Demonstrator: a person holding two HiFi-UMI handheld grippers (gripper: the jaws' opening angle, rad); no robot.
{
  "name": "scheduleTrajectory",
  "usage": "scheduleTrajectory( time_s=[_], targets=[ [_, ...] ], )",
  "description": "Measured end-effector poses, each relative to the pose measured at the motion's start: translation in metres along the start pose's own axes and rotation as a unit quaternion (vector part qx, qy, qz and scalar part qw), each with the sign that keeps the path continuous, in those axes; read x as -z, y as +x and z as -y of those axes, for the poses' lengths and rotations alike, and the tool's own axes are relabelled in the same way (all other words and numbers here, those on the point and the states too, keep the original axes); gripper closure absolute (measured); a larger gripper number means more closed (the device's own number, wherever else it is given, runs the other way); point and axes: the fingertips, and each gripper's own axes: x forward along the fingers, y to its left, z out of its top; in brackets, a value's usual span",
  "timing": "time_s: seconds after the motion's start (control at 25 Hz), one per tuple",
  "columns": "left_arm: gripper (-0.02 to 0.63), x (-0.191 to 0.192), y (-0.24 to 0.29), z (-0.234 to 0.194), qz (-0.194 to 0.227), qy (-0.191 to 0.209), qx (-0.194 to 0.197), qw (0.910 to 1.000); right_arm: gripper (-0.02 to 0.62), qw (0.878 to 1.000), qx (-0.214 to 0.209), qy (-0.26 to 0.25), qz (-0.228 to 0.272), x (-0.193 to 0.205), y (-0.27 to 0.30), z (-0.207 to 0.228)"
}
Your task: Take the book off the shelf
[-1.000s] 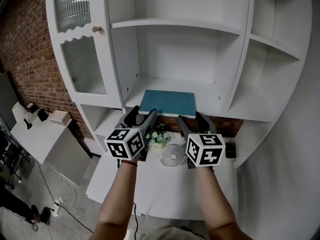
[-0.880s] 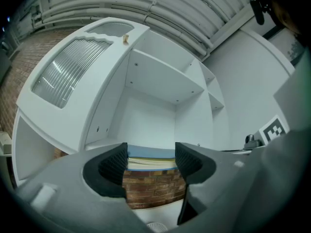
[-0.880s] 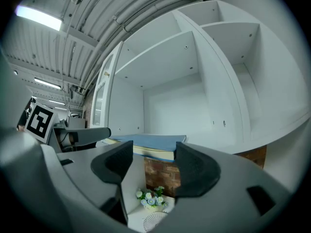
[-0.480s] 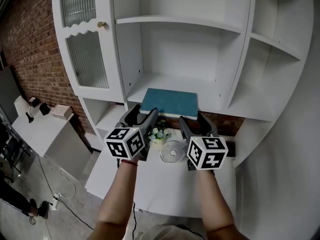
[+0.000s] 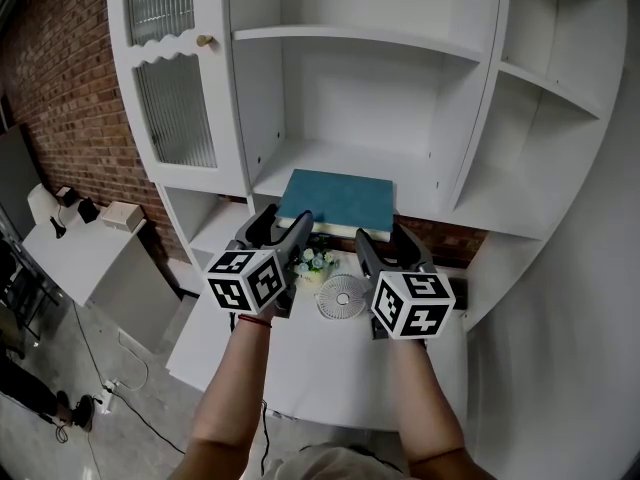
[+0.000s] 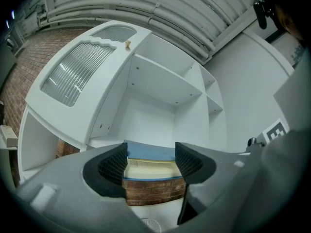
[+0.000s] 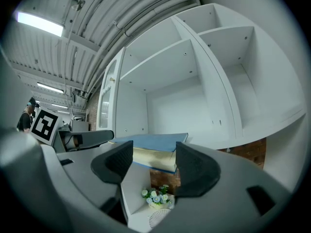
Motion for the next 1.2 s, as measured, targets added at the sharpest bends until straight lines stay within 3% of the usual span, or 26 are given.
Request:
scheduleTrajectory(
  time_s=[1.2],
  targets=[
    [0.309,0.006,0.013,-0.007,-0.001,-0.005,0.010,0.9999,0.324,1.000,-0.009,0.002,0.006,-0.002,0.008,0.007]
  ],
)
